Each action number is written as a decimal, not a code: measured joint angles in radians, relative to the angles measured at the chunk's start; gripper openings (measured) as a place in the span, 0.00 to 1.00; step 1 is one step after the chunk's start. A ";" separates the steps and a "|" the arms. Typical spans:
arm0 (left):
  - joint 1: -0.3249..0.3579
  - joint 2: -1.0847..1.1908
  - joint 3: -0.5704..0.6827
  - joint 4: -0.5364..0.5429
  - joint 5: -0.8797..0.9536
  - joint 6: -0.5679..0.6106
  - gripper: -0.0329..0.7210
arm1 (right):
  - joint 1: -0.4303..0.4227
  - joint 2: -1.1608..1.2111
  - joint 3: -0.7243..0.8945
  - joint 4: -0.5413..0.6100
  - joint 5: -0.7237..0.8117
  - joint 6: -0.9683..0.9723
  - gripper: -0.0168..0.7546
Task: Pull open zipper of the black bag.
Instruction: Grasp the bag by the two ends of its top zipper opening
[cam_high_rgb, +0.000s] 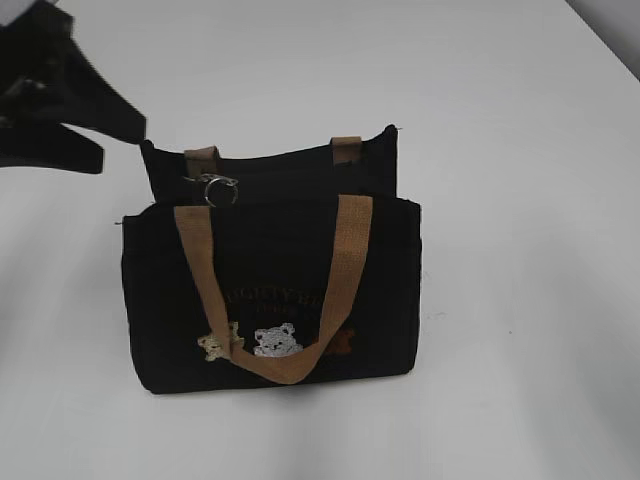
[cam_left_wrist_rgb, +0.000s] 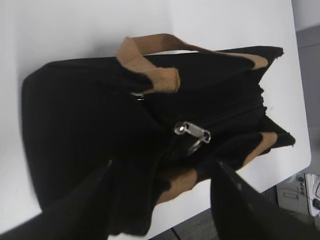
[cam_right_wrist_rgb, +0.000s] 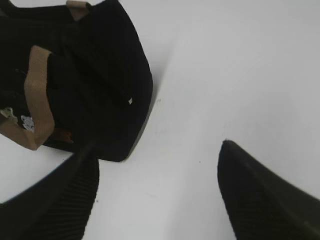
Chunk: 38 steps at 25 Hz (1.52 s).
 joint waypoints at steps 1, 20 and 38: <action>-0.016 0.040 -0.025 0.003 0.000 -0.017 0.65 | 0.001 0.031 -0.009 0.003 0.000 -0.006 0.76; -0.062 0.295 -0.223 0.058 0.032 -0.036 0.04 | 0.031 0.487 -0.287 0.392 0.064 -0.538 0.76; -0.064 0.265 -0.314 0.014 0.212 -0.031 0.03 | 0.376 1.018 -0.712 0.397 0.036 -0.731 0.60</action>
